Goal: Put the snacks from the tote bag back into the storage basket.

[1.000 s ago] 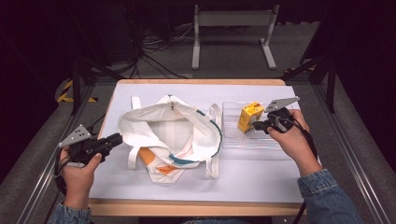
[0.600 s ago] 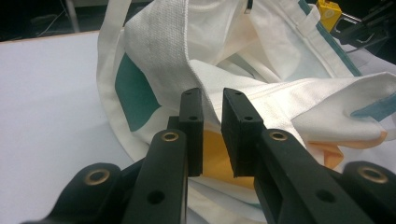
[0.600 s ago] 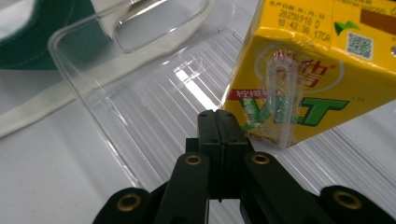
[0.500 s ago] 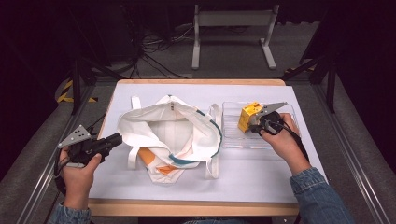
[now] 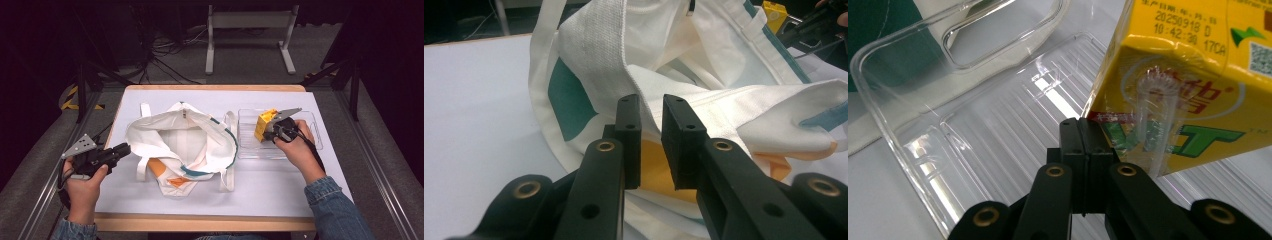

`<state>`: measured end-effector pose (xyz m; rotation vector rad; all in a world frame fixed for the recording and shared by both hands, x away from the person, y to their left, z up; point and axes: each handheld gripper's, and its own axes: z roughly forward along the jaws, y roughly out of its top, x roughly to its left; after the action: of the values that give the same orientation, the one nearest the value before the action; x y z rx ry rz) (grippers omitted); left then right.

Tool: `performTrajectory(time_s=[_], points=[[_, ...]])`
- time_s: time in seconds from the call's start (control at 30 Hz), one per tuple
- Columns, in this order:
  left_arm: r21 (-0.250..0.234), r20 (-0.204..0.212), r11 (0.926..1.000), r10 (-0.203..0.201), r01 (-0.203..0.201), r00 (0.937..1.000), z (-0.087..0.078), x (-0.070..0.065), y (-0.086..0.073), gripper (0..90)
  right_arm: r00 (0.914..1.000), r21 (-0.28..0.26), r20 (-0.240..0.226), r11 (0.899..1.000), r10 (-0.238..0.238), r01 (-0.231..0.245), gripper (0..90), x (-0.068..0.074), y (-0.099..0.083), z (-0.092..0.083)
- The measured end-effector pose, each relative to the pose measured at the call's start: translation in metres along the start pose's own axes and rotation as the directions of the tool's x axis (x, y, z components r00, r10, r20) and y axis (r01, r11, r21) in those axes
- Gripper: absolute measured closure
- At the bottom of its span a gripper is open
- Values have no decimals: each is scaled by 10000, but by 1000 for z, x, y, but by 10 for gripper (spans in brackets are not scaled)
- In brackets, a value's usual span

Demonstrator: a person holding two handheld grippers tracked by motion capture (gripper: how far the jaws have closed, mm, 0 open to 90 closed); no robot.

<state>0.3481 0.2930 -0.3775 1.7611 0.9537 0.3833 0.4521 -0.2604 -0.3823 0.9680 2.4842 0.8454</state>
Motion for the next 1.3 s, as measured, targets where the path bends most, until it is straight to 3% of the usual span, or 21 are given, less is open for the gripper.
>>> performTrajectory(time_s=[0.7,1.07,1.3], points=[[23,-8,10000,7,-7,10000,-1,0,0,783,9996,284,272,9995,111,-118,899,3,24,16],[10,-13,10000,21,-21,10000,-1,0,0,784,9987,195,343,9991,382,-388,899,3,27,22],[14,16,10000,-12,12,10000,-1,1,0,784,9995,158,186,9995,266,-269,887,6,27,17]])
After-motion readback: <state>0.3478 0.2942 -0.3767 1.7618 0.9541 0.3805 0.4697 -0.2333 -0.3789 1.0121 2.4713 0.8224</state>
